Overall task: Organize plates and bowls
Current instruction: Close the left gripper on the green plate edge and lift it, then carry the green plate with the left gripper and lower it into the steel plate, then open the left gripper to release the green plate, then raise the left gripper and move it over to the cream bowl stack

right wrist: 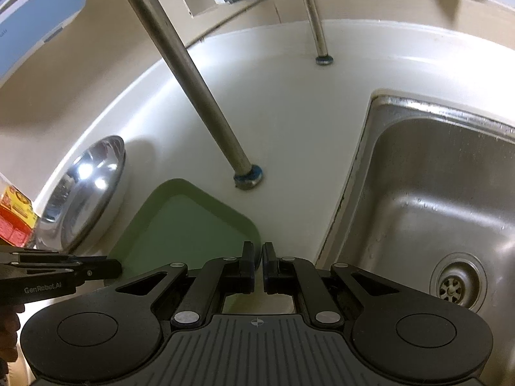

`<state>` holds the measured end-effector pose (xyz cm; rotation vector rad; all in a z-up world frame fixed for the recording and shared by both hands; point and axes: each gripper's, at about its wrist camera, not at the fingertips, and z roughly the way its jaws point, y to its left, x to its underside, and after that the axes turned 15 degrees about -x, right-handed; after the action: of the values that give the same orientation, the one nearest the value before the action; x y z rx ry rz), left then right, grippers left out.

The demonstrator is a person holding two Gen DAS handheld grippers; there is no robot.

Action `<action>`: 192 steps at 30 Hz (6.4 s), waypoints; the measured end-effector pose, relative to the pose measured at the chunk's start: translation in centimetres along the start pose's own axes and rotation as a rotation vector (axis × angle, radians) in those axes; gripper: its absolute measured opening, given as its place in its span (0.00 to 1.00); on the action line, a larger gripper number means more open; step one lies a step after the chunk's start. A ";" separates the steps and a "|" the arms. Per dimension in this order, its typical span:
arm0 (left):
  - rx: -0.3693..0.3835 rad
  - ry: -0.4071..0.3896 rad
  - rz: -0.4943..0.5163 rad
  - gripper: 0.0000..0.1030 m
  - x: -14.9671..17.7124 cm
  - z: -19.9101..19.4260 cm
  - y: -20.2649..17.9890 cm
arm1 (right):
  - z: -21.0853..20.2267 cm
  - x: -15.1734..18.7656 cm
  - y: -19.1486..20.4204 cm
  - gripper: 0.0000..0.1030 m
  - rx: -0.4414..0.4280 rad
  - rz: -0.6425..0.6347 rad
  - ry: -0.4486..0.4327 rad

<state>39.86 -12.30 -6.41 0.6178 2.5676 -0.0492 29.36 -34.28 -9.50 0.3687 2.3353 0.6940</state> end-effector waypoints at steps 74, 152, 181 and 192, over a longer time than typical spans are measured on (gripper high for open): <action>-0.208 -0.078 -0.447 0.06 1.0 -1.2 16.7 | 17.3 -7.8 15.5 0.05 -0.103 -0.402 0.170; -0.352 -0.188 -0.401 0.18 15.7 -18.5 4.1 | -6.4 7.8 12.8 0.41 -0.267 -0.383 0.147; -0.338 -0.127 -0.495 0.18 23.3 -21.1 0.0 | -8.8 13.7 12.0 0.41 -0.235 -0.405 0.223; -0.420 -0.046 -0.525 0.34 26.5 -21.5 3.0 | -6.2 15.3 16.3 0.41 -0.316 -0.433 0.265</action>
<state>10.80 4.64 0.13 -0.2132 2.5138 0.2872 15.13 -16.70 -4.21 -0.3815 2.3772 0.9127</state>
